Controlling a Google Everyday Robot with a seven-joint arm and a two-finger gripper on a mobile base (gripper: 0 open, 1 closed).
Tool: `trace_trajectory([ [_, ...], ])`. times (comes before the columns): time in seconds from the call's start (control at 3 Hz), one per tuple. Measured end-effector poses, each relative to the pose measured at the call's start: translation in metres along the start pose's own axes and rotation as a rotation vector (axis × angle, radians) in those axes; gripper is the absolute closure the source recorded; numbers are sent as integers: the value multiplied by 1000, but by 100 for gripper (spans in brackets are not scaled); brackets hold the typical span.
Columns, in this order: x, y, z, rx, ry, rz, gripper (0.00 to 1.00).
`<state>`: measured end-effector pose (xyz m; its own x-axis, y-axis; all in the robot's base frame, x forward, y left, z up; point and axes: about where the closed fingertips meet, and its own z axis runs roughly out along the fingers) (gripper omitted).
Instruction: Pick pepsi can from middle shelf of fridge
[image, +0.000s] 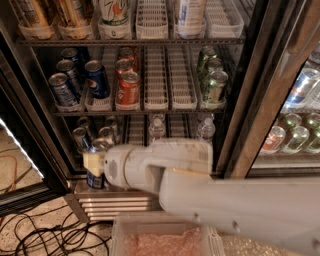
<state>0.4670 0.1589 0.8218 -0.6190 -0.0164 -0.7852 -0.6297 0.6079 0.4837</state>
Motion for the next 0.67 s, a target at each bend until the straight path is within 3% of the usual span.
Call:
trace_trajectory([
  [0.33,56,-2,-38,84,40,104,100],
  [0.67,71,14,-34,68,66,86,100],
])
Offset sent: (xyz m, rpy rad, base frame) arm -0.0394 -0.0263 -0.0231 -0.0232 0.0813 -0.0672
